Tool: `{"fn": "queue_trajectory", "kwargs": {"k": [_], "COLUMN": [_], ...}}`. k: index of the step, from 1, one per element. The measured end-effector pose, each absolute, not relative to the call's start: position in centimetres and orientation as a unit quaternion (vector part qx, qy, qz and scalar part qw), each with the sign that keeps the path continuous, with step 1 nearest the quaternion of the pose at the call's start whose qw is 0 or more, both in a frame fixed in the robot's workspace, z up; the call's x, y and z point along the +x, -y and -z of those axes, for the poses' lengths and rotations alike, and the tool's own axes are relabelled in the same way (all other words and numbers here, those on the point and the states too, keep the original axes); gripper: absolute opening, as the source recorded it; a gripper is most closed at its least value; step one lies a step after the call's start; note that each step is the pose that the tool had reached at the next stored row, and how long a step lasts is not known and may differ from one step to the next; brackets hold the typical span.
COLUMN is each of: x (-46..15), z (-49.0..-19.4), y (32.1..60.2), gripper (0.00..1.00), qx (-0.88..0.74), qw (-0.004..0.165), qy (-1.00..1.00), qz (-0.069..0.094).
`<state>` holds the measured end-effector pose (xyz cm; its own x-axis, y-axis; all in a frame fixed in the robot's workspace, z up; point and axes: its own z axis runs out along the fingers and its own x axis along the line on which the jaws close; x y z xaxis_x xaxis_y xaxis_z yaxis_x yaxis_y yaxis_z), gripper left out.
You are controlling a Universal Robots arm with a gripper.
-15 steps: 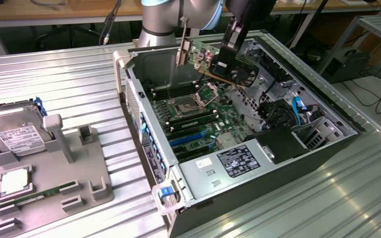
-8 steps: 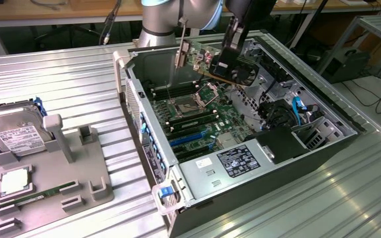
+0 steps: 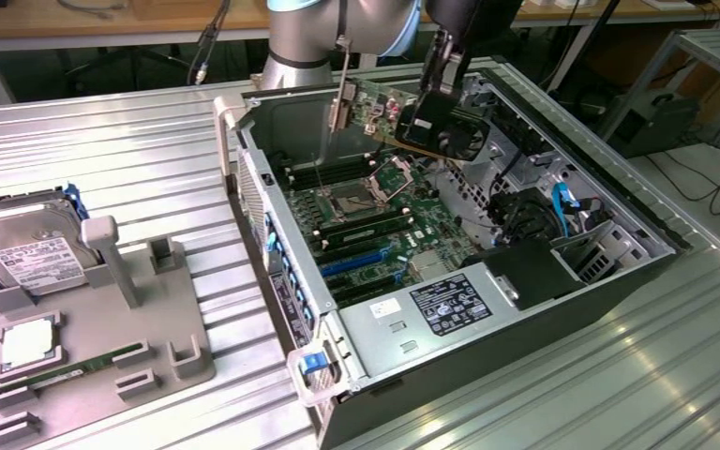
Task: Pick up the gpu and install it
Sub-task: 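Insert the gpu into the slot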
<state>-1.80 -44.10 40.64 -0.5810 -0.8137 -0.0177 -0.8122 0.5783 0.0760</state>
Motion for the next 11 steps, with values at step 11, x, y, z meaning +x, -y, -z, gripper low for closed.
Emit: {"fn": "queue_trajectory", "kwargs": {"k": [11], "x": [-1.79], "z": [-40.64], "y": [44.10], "gripper": [0.28], "qx": [0.502], "qw": [0.011], "qy": [0.864], "qz": [0.037]}}
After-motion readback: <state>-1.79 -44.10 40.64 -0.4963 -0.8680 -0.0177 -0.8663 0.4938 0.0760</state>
